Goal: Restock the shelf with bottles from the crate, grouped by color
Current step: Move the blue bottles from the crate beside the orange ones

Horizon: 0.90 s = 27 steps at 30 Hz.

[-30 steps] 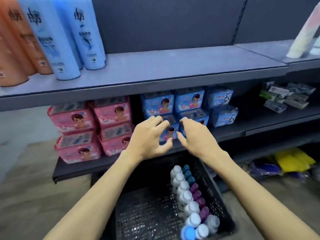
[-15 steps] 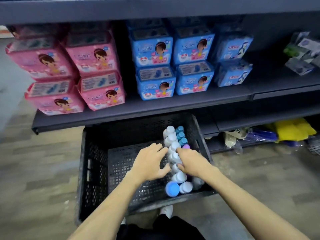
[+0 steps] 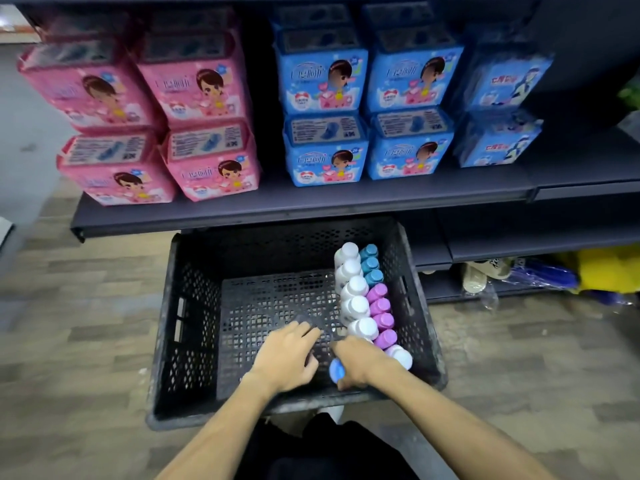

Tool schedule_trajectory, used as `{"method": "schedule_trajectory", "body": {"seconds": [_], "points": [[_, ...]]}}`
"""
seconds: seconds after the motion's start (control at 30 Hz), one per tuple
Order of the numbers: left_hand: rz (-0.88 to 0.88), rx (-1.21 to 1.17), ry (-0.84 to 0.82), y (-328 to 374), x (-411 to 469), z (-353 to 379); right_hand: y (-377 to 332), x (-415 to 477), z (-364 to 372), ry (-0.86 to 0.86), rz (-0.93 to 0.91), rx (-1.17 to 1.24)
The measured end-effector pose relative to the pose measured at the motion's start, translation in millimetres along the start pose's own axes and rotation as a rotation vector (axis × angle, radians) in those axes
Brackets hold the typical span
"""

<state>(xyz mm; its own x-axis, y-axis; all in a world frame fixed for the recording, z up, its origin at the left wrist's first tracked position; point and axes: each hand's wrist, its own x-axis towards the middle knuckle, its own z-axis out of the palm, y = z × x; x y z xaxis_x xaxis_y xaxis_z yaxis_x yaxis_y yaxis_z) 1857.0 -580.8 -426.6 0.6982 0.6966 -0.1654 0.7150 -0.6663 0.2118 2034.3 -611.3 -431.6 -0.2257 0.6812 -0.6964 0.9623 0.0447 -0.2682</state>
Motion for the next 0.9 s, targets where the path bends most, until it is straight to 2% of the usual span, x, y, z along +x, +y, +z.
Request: {"method": "schedule_trajectory", "body": {"seconds": [0.23, 0.47, 0.63, 0.77, 0.9], "points": [[-0.053, 0.001, -0.002, -10.1, -7.3, 7.8, -10.5, 24.9, 18.6, 0.155, 0.009, 0.023], [-0.093, -0.017, 0.026, -19.7, -21.3, 16.6, -3.4, 40.9, 27.9, 0.176, 0.111, 0.273], [-0.209, -0.096, 0.075, -22.9, -27.7, 20.2, -10.4, 51.3, 29.6, 0.267, 0.172, 0.401], [-0.244, -0.139, 0.081, -24.8, -27.7, 20.6, -14.1, 62.3, 22.4, 0.21, 0.167, 0.381], [-0.363, -0.216, 0.103, -37.4, -29.1, 17.3, -15.2, 68.8, 9.4, 0.169, 0.191, 0.333]]}}
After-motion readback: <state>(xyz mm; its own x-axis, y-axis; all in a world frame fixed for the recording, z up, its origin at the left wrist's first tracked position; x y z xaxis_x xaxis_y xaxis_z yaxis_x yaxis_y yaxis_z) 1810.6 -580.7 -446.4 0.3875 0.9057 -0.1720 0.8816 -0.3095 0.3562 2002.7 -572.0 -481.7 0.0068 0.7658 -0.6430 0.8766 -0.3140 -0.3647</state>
